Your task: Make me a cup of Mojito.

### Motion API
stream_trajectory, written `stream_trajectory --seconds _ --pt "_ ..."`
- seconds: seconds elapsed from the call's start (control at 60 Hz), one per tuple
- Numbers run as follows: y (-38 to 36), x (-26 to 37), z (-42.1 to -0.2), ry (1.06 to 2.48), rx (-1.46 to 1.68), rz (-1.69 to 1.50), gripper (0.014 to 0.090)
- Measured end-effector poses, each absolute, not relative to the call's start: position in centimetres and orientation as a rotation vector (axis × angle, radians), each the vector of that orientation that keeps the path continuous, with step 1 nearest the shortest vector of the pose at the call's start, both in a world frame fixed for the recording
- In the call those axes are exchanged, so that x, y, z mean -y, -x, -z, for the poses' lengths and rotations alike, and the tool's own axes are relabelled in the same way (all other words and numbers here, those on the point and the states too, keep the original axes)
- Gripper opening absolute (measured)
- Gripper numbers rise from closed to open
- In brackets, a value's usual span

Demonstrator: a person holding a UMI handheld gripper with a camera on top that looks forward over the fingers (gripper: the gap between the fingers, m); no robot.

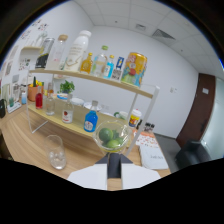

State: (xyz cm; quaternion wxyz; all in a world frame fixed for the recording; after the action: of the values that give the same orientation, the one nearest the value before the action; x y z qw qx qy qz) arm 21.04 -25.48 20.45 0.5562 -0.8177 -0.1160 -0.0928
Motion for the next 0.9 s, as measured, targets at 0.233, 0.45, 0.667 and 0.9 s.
stream_trajectory --seconds 0.233,0.45,0.667,0.9 --pt "-25.9 27.0 -9.3 2.196 0.061 0.03 0.0155" --pt "-26.9 27.5 -2.8 2.319 0.021 -0.034 0.0153" --pt "-26.8 27.9 -0.5 2.376 -0.003 -0.078 0.0159" --pt "-27.1 27.9 -0.4 2.38 0.019 -0.043 0.0309"
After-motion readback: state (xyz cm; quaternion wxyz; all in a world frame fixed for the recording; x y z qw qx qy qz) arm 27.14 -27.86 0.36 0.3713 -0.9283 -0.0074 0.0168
